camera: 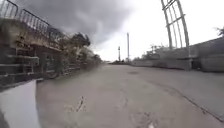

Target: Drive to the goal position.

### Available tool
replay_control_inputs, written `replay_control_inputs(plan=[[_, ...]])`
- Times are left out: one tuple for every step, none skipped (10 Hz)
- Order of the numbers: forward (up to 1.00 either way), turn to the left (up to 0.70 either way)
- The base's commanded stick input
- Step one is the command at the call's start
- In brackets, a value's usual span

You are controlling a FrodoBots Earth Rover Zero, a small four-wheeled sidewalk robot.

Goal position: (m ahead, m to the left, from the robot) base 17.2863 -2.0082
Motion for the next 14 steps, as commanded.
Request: replay_control_inputs(plan=[[0.85, 0.00], [0.85, 0.00], [0.85, 0.00], [0.85, 0.00], [0.85, 0.00], [0.85, 0.00], [0.85, 0.00], [0.85, 0.00], [0.85, 0.00], [0.85, 0.00], [0.85, 0.00], [0.85, 0.00], [0.85, 0.00], [0.85, 0.00]])
